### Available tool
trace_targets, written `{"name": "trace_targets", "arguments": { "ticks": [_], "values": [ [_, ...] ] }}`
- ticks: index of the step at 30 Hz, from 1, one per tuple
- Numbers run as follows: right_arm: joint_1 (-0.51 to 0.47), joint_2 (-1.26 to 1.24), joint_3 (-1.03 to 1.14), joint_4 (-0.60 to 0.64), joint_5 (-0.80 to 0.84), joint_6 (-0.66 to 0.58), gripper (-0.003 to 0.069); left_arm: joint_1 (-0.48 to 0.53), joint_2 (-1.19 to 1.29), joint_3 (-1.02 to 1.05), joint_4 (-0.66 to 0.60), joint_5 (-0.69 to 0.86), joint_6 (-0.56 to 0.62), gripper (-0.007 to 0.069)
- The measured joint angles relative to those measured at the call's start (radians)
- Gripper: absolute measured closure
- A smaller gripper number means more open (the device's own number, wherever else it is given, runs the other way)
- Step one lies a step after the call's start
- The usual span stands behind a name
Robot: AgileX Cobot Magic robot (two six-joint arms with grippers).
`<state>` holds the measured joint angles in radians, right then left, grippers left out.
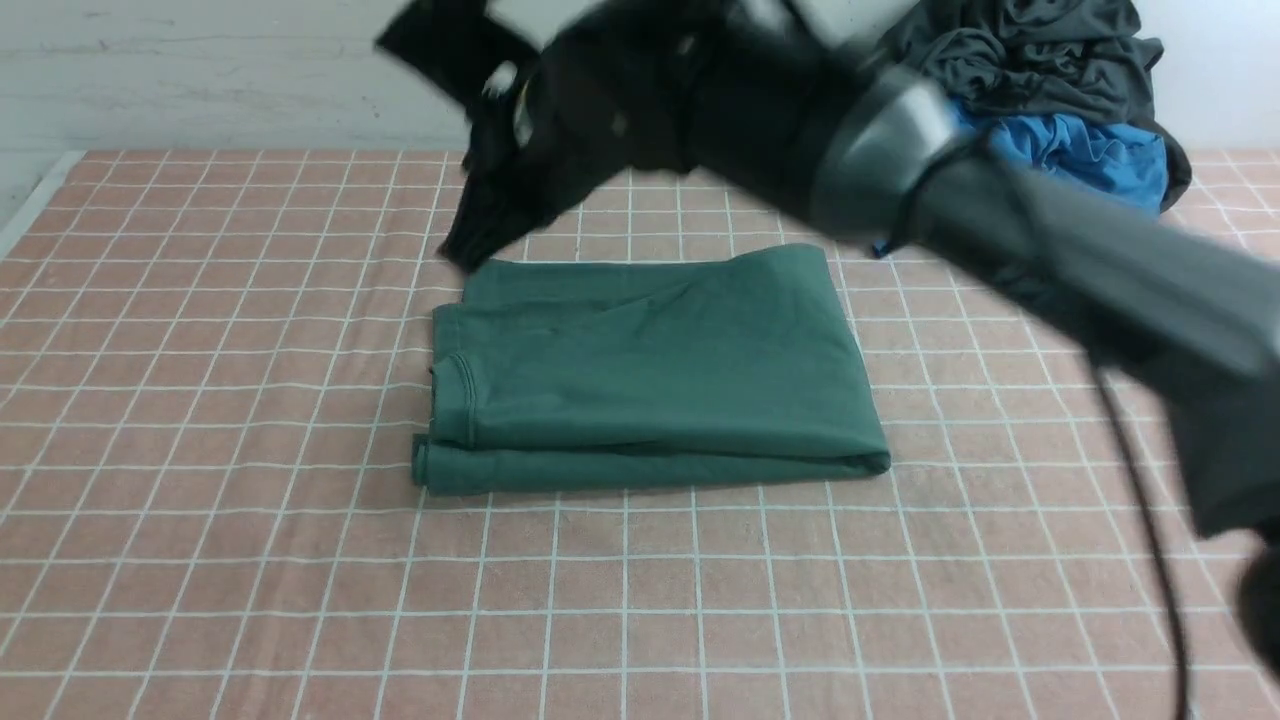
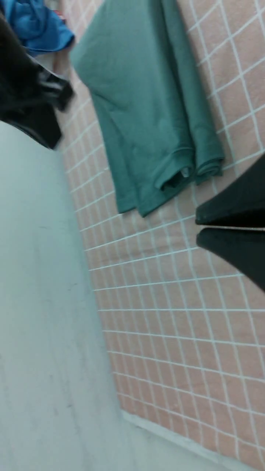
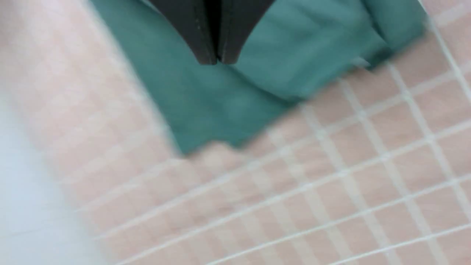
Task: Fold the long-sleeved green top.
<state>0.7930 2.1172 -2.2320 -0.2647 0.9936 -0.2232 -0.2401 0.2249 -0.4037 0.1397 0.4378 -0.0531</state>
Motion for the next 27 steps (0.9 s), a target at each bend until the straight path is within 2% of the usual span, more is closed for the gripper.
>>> {"name": "trace_targets", "arguments": {
  "ticks": [1, 2, 3, 7, 10, 14, 15, 16, 17, 19, 22, 24, 27],
  "values": [
    [-0.001, -0.106, -0.009, -0.064, 0.129, 0.000, 0.0671, 0.000, -0.062, 0.032, 0.001, -0.008, 0.001, 0.0631],
    [-0.001, -0.106, -0.009, -0.069, 0.141, 0.000, 0.0671, 0.000, -0.077, 0.036, 0.001, -0.008, 0.001, 0.0631],
    [-0.012, -0.208, -0.009, -0.096, 0.214, 0.000, 0.0671, 0.000, -0.128, 0.064, 0.001, -0.012, 0.001, 0.0631],
    [-0.060, -0.387, 0.060, -0.058, 0.249, 0.041, 0.0671, 0.000, -0.201, 0.094, 0.010, 0.000, 0.001, 0.0631],
    [-0.134, -0.597, 0.289, 0.100, 0.257, 0.079, 0.0671, 0.000, -0.237, 0.096, 0.019, 0.027, 0.001, 0.0631],
    [-0.161, -0.795, 0.604, 0.247, 0.212, 0.072, 0.0671, 0.000, -0.238, 0.096, 0.019, 0.030, 0.001, 0.0631],
    [-0.161, -0.895, 0.827, 0.301, 0.086, 0.060, 0.0671, 0.000, -0.238, 0.096, 0.020, 0.030, 0.001, 0.0631],
    [-0.161, -0.895, 0.853, 0.307, 0.068, 0.058, 0.0671, 0.000, -0.238, 0.096, 0.020, 0.030, 0.001, 0.0631],
    [-0.160, -0.972, 1.031, 0.347, -0.071, 0.048, 0.0671, 0.000, -0.238, 0.096, 0.020, 0.030, 0.001, 0.0631],
    [-0.160, -1.041, 1.252, 0.371, -0.275, 0.040, 0.0671, 0.000, -0.238, 0.096, 0.021, 0.030, 0.001, 0.0631],
    [-0.160, -1.105, 1.593, 0.379, -0.665, 0.034, 0.0671, 0.000, -0.238, 0.096, 0.021, 0.030, 0.001, 0.0631],
    [-0.160, -1.110, 1.698, 0.381, -0.802, 0.034, 0.0671, 0.000, -0.238, 0.096, 0.021, 0.030, 0.001, 0.0631],
    [-0.160, -1.111, 1.942, 0.394, -1.139, 0.039, 0.0671, 0.000, -0.238, 0.096, 0.021, 0.031, 0.001, 0.0631]
  ]
}}
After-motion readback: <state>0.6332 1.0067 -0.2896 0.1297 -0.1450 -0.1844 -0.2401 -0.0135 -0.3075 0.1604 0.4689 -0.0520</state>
